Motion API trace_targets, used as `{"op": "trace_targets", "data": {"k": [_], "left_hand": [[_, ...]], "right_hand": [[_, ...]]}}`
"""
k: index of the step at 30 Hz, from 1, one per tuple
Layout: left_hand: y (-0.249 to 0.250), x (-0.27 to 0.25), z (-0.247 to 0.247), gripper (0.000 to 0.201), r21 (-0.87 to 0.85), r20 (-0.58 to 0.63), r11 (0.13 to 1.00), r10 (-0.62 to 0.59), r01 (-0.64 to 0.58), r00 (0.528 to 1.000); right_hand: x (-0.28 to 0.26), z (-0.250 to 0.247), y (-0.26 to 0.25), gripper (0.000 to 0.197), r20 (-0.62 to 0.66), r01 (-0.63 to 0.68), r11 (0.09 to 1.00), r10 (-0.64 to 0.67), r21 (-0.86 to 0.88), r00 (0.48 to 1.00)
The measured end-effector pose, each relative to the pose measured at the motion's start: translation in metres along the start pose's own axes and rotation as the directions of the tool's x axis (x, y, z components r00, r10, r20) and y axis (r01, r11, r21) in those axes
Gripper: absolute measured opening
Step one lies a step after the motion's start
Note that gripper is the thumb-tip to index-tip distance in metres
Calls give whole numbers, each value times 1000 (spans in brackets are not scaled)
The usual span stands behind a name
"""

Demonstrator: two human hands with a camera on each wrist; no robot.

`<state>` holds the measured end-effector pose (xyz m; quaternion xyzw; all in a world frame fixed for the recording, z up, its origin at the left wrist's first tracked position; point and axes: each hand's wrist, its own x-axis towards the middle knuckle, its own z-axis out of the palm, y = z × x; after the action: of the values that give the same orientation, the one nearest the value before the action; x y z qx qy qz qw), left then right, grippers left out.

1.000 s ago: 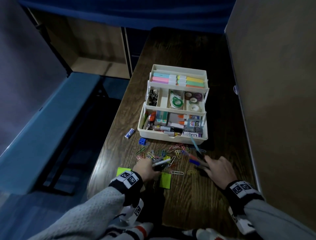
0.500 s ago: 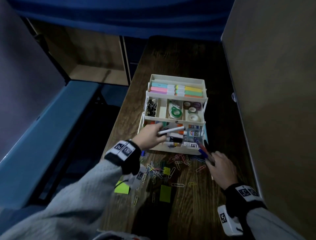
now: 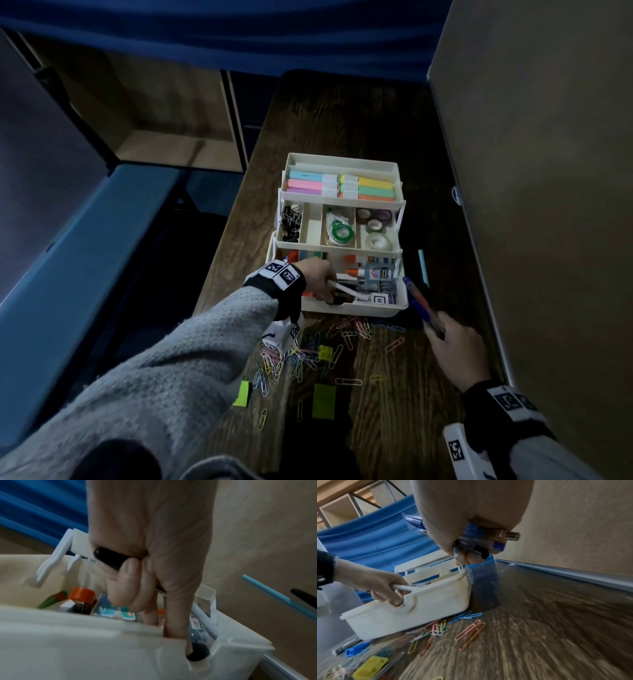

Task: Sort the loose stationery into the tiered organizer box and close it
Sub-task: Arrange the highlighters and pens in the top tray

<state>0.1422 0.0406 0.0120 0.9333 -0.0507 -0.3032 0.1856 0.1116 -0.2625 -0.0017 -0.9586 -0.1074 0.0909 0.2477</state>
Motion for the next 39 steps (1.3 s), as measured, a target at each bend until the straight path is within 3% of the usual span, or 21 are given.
{"op": "trace_targets", "data": {"k": [4, 8, 12, 16, 19, 22, 26, 29, 33, 36, 39], "left_hand": [[-2, 0, 5, 24, 11, -12, 1000, -13, 13, 1000], [-7, -13, 2, 30, -12, -68, 1000, -2, 2, 998], [-17, -33, -15, 23, -244, -287, 968, -16, -58, 958], [-26, -61, -40, 35, -493, -433, 848, -43, -196, 900], [-31, -76, -57, 45, -546, -494, 800, -67, -249, 867], [-43, -82, -69, 36, -485, -520, 842, -61, -236, 852], [-63, -82, -74, 21, -451, -534, 869, -79, -204, 842], [-74, -79, -80, 22, -472, -519, 861, -97, -190, 849], [-84, -72, -91, 24, -459, -507, 871, -95, -175, 857], [-86, -66, -100, 21, -443, -500, 879, -78, -177, 863], [-86, -60, -109, 20, -411, -474, 898, -66, -155, 878]], "right_hand": [[10, -2, -7, 13, -27, 20, 996, -17, 88, 999], [26, -8, -14, 14, -13, -8, 951, 12, 309, 1000], [56, -23, -17, 17, -70, 24, 924, 3, 383, 998], [111, -51, -24, 13, -101, 46, 897, -2, 439, 995], [162, -72, -43, 20, -106, 75, 904, -33, 421, 994], [205, -87, -75, 24, -82, 151, 938, -131, 312, 988], [244, -89, -123, 26, 117, 240, 970, -234, -35, 965], [261, -83, -160, 23, 266, 333, 892, -256, -304, 929], [282, -70, -193, 22, 320, 395, 754, -255, -526, 912], [297, -59, -207, 26, 337, 414, 669, -251, -618, 908], [306, -47, -214, 29, 366, 421, 654, -229, -629, 902]]}}
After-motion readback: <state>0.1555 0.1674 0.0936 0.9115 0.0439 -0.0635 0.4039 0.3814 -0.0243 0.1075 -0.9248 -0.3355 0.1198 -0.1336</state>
